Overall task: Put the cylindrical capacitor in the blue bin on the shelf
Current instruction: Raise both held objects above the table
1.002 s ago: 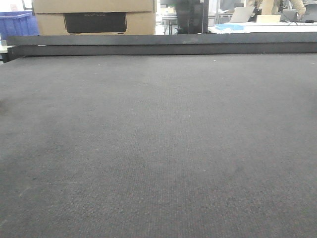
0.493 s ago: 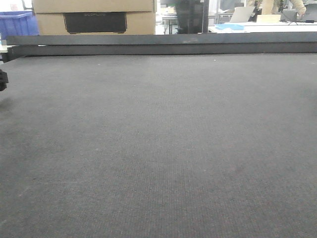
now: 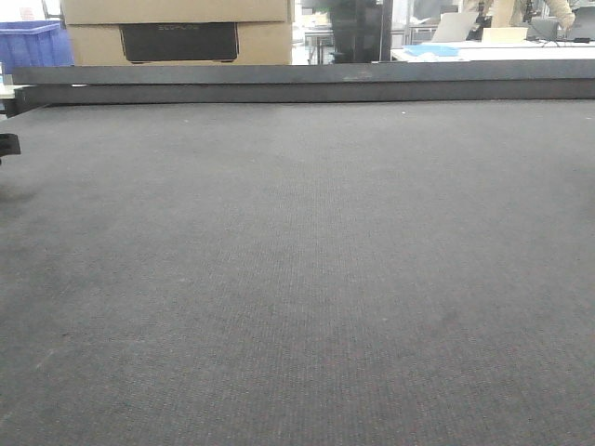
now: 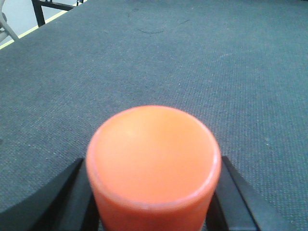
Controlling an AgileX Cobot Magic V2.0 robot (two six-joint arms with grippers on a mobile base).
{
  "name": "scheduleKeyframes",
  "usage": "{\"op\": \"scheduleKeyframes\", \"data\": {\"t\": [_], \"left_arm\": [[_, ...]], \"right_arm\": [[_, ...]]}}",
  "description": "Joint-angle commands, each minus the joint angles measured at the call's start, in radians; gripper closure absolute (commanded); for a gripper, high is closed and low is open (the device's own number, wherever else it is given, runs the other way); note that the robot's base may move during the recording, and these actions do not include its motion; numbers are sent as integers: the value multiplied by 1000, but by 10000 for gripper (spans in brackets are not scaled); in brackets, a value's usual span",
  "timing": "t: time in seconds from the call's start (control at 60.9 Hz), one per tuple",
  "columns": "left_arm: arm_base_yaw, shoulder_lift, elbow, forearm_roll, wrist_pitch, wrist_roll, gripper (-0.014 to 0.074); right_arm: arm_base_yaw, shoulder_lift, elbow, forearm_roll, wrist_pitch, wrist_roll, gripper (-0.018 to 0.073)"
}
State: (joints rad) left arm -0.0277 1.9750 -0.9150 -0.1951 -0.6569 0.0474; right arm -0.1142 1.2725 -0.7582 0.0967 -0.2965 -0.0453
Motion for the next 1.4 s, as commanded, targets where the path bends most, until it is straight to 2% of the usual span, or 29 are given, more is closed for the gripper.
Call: {"op": "scheduleKeyframes", "data": {"t": [0.0, 0.148, 0.23, 0.312, 0.509, 0.69, 0.805, 1.002, 1.182, 1.379], "left_arm": [[6, -19, -7, -2, -5, -6, 705], [4, -120, -7, 5, 105, -6, 706], [4, -214, -10, 50, 216, -6, 706], [4, -296, -28, 86, 348, -6, 706], [-1, -463, -106, 92, 728, -6, 706], [-63, -591, -159, 145, 939, 12, 706], [-112, -664, -181, 158, 1036, 12, 706], [-180, -806, -184, 158, 1114, 12, 707], [-189, -937, -184, 158, 1240, 12, 707], [-189, -1057, -163, 160, 1341, 12, 707]], "right_arm": [[-4, -10, 1, -7, -6, 2, 708], [-1, -15, -7, -4, 59, 2, 708], [-1, -17, -54, -4, 240, 2, 708], [9, -17, -103, -6, 342, 2, 708], [110, -17, -158, -8, 408, 2, 708], [210, -17, -188, -6, 511, 2, 708], [249, -32, -219, 17, 598, 2, 708], [275, -153, -221, 21, 676, 2, 708], [276, -310, -212, 21, 807, 2, 708], [276, -495, -142, 21, 813, 2, 708]]}}
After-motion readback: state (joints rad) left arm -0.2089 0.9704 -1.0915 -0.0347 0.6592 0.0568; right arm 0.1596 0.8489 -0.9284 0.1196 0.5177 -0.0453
